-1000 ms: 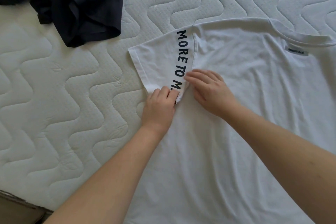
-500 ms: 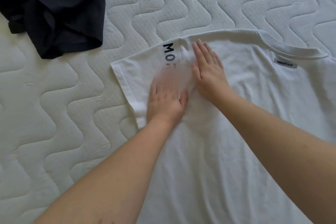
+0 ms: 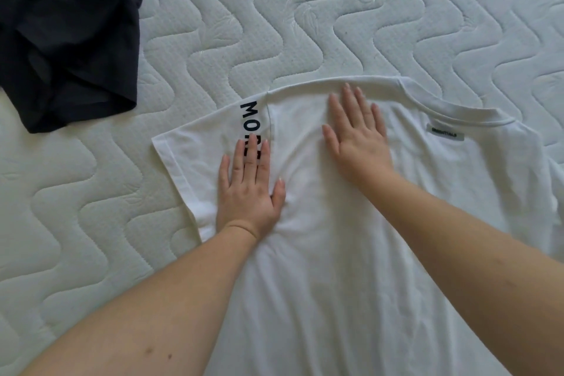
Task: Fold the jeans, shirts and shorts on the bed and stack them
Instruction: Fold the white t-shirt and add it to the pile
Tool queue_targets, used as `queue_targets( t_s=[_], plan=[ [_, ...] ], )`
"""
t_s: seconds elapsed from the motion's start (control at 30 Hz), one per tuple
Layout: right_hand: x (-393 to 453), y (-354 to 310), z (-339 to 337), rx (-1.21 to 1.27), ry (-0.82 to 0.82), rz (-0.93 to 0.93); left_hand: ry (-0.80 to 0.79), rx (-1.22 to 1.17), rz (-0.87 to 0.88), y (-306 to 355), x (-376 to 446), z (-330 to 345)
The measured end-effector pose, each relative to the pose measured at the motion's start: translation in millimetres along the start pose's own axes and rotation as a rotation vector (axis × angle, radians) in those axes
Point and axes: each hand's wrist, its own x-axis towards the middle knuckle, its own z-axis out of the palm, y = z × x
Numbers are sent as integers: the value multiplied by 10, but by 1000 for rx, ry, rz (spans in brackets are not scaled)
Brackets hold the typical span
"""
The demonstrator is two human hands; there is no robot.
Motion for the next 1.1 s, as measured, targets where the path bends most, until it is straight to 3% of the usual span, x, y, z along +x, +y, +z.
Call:
queue_targets(
  t_s=[0.1,0.73,0.93,1.03,1.1],
  plan=[
    [-102,181,87,-27,17,61,10,16,4,-9,3,32],
    [-21,212,231,-4,60,34,34,40,38,-28,42,109],
    [13,251,130,40,-76,31,-160,70,-22,10,46,-81],
    [61,259,-49,117,-201,9,-390,32,-43,-27,178,-255],
    [-122,237,-143,194,-199,48,-551,54,-64,-37,285,-431]
  ],
)
